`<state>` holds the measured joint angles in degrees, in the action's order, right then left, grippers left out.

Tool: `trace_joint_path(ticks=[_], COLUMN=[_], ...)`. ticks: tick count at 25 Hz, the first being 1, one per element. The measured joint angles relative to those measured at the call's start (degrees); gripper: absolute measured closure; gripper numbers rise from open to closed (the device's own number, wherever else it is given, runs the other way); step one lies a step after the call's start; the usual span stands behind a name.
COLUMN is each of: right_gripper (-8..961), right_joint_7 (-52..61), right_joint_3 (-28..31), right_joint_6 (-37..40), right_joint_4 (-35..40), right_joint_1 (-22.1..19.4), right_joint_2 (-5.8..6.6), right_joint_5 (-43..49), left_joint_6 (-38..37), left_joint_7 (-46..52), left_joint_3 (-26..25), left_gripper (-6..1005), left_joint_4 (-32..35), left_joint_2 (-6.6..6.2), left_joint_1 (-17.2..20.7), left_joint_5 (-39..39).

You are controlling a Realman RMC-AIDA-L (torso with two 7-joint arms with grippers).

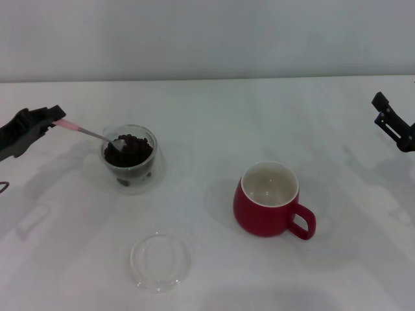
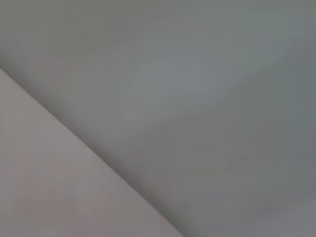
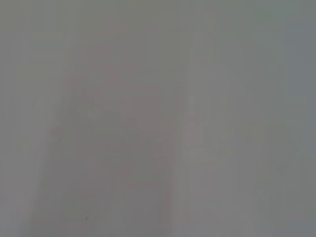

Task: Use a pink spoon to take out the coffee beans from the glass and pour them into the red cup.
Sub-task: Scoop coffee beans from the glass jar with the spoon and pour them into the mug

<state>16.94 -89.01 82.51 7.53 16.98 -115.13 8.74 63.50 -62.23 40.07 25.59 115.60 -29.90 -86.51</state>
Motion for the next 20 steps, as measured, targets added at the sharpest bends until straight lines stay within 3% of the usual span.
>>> trace_joint_path(ticks=[9,20], right_gripper=[78,78], right_joint_7=[-1.1,-1.7], right_joint_3=[0.3,0.2], right_joint_6=[-0.7,-2.3], right_joint_4=[0.0,0.0], right_joint_1=[0.7,2.1], right_joint_2=[0.1,0.16], right_joint_5=[-0.2,-0.2], left_joint_6=[0.3,5.8], left_joint_7=[0.0,-2.7], left_joint_3=[0.0,0.0], left_gripper=[862,863], left_joint_4=[-2.8,-2.9], left_joint_2=[-0.35,0.45], left_joint_1=[1.2,2.2], left_joint_5=[-5.0,-6.9])
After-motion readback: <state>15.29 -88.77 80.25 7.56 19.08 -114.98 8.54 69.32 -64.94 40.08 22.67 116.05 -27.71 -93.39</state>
